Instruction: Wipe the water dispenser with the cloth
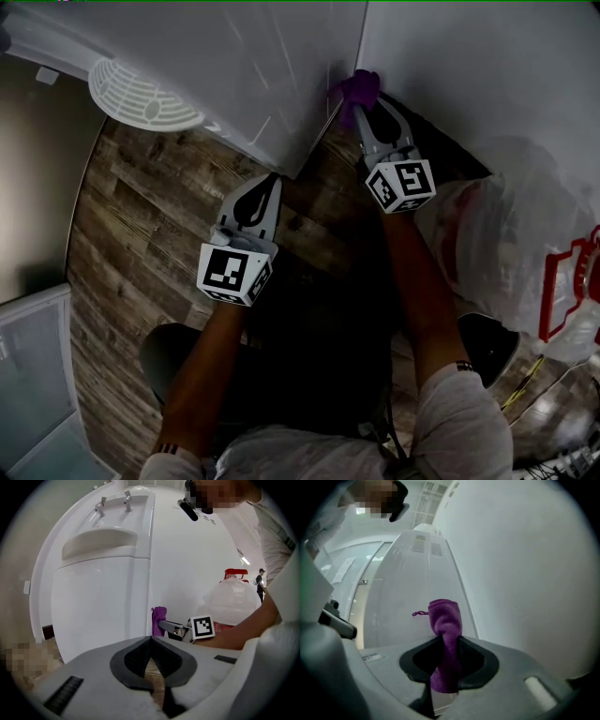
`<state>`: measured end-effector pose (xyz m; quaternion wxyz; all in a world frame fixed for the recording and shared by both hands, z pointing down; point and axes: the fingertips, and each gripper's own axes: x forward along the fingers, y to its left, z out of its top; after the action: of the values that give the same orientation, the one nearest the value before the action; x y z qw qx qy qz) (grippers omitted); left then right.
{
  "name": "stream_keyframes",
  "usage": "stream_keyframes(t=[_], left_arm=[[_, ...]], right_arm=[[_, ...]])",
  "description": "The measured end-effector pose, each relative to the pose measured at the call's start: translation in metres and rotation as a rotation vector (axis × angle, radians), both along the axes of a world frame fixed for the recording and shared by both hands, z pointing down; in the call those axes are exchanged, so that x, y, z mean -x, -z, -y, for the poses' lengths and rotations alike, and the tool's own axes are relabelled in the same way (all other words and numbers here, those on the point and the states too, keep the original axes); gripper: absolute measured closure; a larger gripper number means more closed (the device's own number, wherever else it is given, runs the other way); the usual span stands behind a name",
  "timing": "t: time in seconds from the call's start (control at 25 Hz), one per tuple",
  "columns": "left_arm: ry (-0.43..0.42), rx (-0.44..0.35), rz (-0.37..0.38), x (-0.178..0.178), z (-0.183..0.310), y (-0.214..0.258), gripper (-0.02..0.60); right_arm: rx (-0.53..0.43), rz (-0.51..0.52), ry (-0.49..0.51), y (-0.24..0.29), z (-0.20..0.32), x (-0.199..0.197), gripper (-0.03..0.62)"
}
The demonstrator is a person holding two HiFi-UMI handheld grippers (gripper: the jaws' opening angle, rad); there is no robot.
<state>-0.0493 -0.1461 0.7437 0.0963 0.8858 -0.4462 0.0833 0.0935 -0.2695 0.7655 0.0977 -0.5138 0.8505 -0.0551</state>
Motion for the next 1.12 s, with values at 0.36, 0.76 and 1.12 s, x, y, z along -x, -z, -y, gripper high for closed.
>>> stream_keyframes(t=[0.36,0.76,1.12], left_arm=[[0.011,0.048,-0.003,-0.001,-0.001,-0.023,0.583],[0.072,0.133,-0.024,0.011,0.002,-0.056,0.583],[0.085,0.143,-0.040,0.013,0.007,-0.061,0.583]], right_arm=[[0.004,-0.023,0.165,-0.018,-0.087,0.054,0.500],[0.037,-0.037,0.276,-0.053,-0.112,0.105,0.501],[0.054,-0.010,0.252,-0.068,-0.098,0.112,0.502]])
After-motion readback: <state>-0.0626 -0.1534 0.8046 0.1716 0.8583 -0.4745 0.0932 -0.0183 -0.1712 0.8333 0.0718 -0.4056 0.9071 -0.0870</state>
